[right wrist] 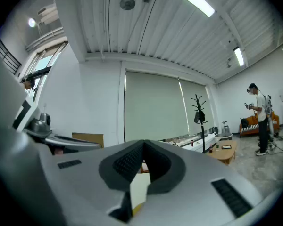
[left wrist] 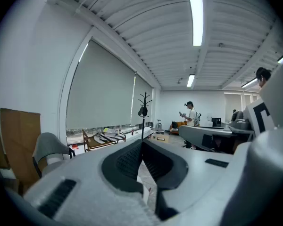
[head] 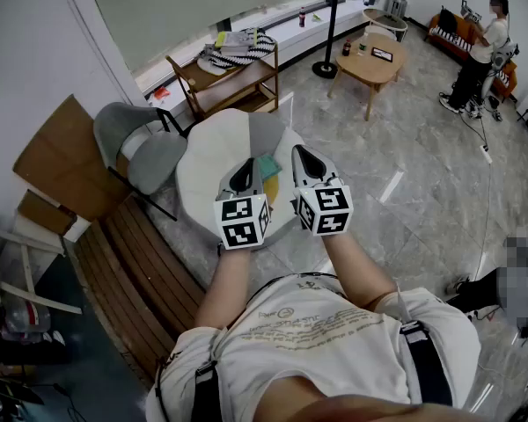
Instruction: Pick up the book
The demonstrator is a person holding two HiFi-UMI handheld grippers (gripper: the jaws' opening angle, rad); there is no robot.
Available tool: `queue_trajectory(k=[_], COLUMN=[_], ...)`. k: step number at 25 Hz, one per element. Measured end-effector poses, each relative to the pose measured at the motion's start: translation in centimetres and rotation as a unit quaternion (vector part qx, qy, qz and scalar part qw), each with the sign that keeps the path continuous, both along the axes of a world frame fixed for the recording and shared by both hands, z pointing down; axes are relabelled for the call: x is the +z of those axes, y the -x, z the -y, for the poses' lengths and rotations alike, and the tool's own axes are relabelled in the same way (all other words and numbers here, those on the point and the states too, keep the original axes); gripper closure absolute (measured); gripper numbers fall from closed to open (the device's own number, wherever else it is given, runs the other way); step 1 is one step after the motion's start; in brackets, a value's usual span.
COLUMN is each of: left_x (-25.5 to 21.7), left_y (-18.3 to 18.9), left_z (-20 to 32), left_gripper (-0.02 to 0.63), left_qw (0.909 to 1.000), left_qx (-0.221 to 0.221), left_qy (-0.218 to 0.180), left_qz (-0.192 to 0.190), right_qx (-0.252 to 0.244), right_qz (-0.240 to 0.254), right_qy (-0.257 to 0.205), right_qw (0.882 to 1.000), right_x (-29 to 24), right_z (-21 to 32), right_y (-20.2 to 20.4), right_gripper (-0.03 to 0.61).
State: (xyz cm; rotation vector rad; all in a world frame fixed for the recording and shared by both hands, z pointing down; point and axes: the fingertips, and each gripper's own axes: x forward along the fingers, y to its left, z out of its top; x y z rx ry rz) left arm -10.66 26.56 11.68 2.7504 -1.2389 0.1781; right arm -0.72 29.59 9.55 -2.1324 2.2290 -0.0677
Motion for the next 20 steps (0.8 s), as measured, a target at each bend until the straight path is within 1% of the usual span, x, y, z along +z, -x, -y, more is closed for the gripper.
queue_trajectory(k=[7, 14, 18, 20], left_x=[0.7, 0.6, 0.8, 1.0], left_y=[1.0, 2.1, 2.7, 3.1], left_z=[0.6, 1.1, 0.9, 1.2], left_gripper=[0.600, 0.600, 0.600, 0.600], left_qw=[0.9999, 0.9999, 1.0000, 0.9999], left_qx=[-0.009, -0.005, 0.000, 0.002], left_qy=[0.009, 0.008, 0.008, 0.011], left_qz=[0.005, 0.004, 0.003, -0.001], right_qx=[-0.008, -0.005, -0.017, -0.023], right_qz=[0.009, 0.009, 0.013, 0.007], right_qy=[0.008, 0.004, 0.004, 0.004], right_qw=[1.000, 1.000, 1.000, 1.000], right_x=[0.6, 0.1, -0.4, -0.7], right_z=[0.6, 1.4, 1.2, 1.1], right_y=[0.7, 2.0, 3.2, 4.0], right_gripper=[0.551, 0.551, 0.551, 0.551])
